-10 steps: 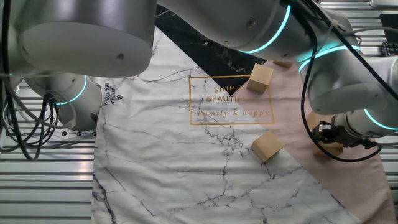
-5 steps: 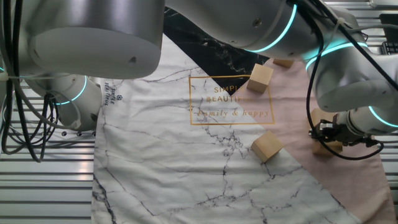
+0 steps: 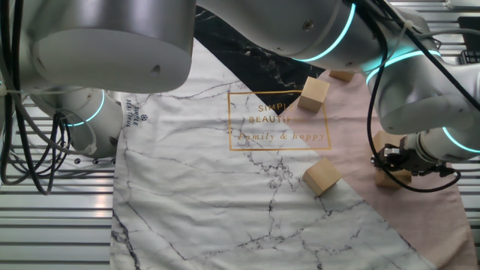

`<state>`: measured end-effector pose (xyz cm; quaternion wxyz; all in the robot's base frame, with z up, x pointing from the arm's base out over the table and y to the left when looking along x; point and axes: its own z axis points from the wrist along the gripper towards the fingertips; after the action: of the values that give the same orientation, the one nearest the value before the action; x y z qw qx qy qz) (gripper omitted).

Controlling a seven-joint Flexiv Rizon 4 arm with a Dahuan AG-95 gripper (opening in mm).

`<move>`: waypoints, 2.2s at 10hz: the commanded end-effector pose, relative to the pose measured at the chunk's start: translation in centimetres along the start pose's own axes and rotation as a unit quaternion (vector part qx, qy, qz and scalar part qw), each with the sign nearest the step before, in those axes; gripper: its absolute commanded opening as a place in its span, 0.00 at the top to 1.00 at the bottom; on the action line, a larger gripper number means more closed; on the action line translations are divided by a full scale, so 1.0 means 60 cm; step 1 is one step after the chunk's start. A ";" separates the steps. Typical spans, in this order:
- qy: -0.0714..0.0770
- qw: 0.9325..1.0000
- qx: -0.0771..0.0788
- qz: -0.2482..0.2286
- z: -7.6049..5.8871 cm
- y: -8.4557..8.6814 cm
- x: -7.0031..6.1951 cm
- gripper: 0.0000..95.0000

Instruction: Stack the blocks into a pyramid shape

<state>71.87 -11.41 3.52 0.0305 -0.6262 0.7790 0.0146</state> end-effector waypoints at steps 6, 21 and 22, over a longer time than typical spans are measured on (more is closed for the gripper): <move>0.002 1.000 0.000 -0.007 0.002 0.003 -0.007 1.00; 0.002 0.999 0.004 -0.039 0.007 0.003 -0.016 1.00; 0.002 0.999 0.004 -0.040 0.007 0.003 -0.016 1.00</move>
<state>71.93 -10.41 3.14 0.0317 -0.6572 0.7530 0.0094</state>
